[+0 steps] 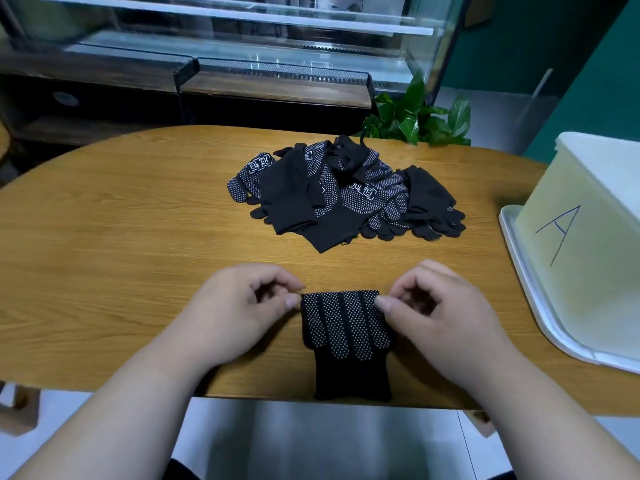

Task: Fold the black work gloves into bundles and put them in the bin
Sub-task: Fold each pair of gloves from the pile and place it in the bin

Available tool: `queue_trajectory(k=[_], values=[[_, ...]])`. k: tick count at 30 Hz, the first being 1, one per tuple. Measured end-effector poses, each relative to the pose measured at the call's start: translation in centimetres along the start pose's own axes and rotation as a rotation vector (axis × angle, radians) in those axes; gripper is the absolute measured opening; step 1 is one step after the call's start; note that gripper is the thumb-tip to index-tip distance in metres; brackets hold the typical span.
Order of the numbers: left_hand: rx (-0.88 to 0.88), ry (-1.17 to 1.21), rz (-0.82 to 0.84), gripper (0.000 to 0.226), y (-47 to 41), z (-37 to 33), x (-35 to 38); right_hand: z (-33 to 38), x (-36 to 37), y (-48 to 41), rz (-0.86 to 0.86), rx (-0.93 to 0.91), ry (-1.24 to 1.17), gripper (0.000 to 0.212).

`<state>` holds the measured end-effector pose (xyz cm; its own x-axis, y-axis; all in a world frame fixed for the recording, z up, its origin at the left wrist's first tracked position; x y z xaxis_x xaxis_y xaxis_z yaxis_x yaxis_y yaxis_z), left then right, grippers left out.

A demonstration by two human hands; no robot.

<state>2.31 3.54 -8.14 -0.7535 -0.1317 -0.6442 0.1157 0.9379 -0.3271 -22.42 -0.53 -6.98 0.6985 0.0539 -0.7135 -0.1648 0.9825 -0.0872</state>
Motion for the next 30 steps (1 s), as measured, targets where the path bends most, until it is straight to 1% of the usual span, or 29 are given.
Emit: queue_trajectory(k=[2,3,5,8,10,11,13,16,18,21,25,30], values=[[0.039,-0.056,0.011,0.020,-0.3,0.7,-0.1,-0.6,-0.2,-0.8,-0.004,0.025,0.004,0.014],[0.061,-0.076,0.039,0.020,-0.4,1.1,0.0,-0.9,-0.2,-1.2,0.019,0.034,0.030,0.017],[0.075,-0.126,0.105,0.023,-0.6,1.6,0.4,-1.5,0.0,-1.9,0.093,0.051,0.100,0.034],[0.061,-0.177,0.198,0.065,-0.8,1.9,0.8,-1.8,0.4,-2.3,0.176,0.047,0.186,0.067],[0.053,-0.190,0.248,0.085,-0.9,1.7,1.2,-2.0,0.8,-2.4,0.213,0.041,0.250,0.079],[0.053,-0.201,0.264,0.089,-1.0,1.5,1.4,-2.0,1.0,-2.3,0.238,0.042,0.278,0.081],[0.051,-0.233,0.284,0.087,-1.1,1.0,1.7,-1.9,1.5,-2.1,0.303,0.033,0.313,0.074],[0.026,-0.268,0.301,0.062,-1.2,0.3,2.2,-1.5,1.8,-1.8,0.354,0.038,0.326,0.051],[0.023,-0.270,0.318,0.053,-1.3,0.2,2.5,-1.3,1.9,-1.7,0.357,0.036,0.309,0.042],[0.037,-0.257,0.340,0.049,-1.4,0.0,2.6,-1.2,2.1,-1.5,0.343,0.004,0.267,0.040],[0.081,-0.150,0.300,0.043,-1.1,-0.6,2.8,-1.1,2.3,-1.1,0.320,-0.079,0.205,0.038],[0.287,-0.073,0.263,0.048,-0.7,-1.3,3.0,-0.7,2.6,-0.3,0.324,-0.208,0.150,0.041]])
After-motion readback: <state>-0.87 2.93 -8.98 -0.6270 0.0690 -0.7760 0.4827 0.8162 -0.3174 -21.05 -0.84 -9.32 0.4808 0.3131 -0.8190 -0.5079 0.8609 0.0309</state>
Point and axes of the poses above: each hand's wrist, its own y-axis away from the middle knuckle, its own x-axis out of the palm, z = x × y, the point moved 3 cm from there along -y, towards the middle knuckle, and after that the axes turned 14 degrees about x, right-handed, at the moved point
